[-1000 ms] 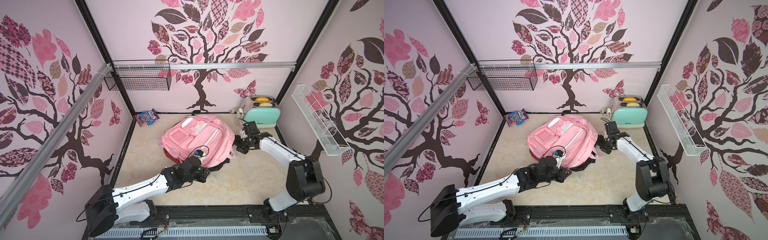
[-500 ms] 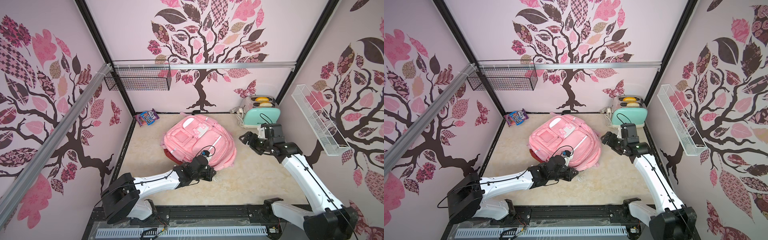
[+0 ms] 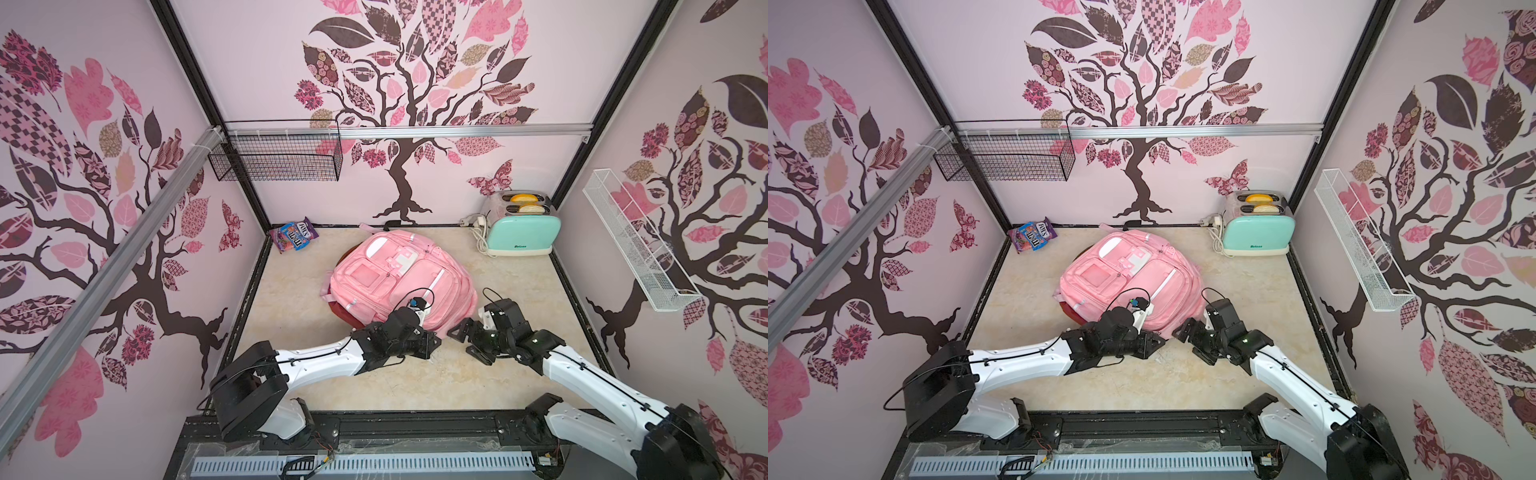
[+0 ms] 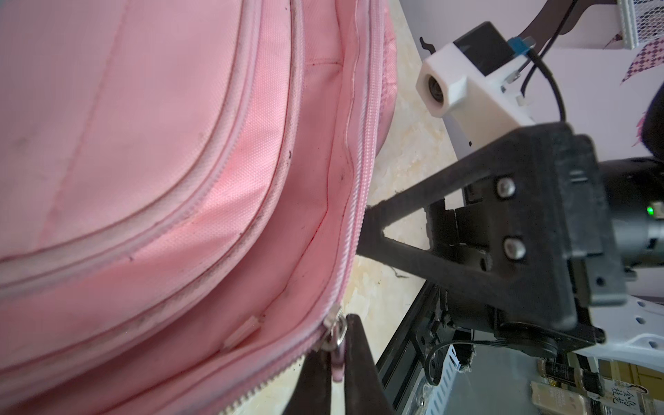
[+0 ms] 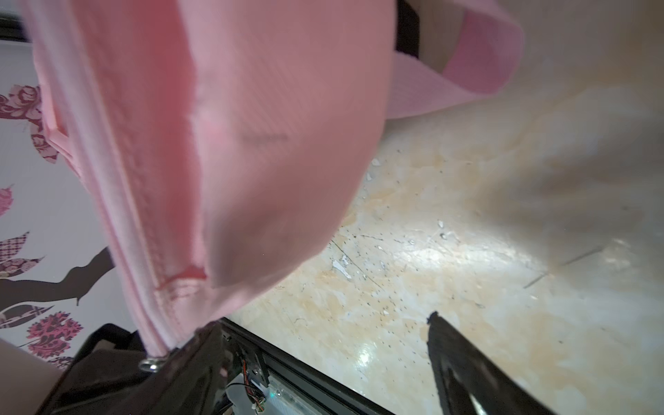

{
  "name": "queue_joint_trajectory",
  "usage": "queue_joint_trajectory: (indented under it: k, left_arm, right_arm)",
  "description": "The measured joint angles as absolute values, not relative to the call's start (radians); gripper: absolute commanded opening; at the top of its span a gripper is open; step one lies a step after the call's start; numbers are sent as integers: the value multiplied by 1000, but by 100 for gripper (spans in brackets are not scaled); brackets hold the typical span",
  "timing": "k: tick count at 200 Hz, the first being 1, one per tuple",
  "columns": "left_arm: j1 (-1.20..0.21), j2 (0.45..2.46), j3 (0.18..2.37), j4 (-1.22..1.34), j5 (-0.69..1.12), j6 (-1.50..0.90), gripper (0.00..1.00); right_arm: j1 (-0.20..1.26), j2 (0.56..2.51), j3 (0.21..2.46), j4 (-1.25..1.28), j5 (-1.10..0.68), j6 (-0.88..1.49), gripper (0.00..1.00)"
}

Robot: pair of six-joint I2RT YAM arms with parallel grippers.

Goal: Zip up the backpack
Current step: Zip the zipper on the backpack.

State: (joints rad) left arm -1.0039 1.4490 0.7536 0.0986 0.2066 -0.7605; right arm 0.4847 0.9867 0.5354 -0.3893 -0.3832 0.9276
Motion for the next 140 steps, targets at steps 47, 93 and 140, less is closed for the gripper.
queue_joint_trajectory:
  k: [47,93,140]
  left_arm:
    - [-1004,1449,731,140,228,-760,0]
    - [-1003,1454,731,149,245,-760,0]
    - [-1002,1454,731,149,257,-760,0]
  right_arm:
    - [487,970,505,-215,-422,987,89]
    - [487,988,512,-174,-423,991,85]
    - [488,1113,516,-115,-435,998,53]
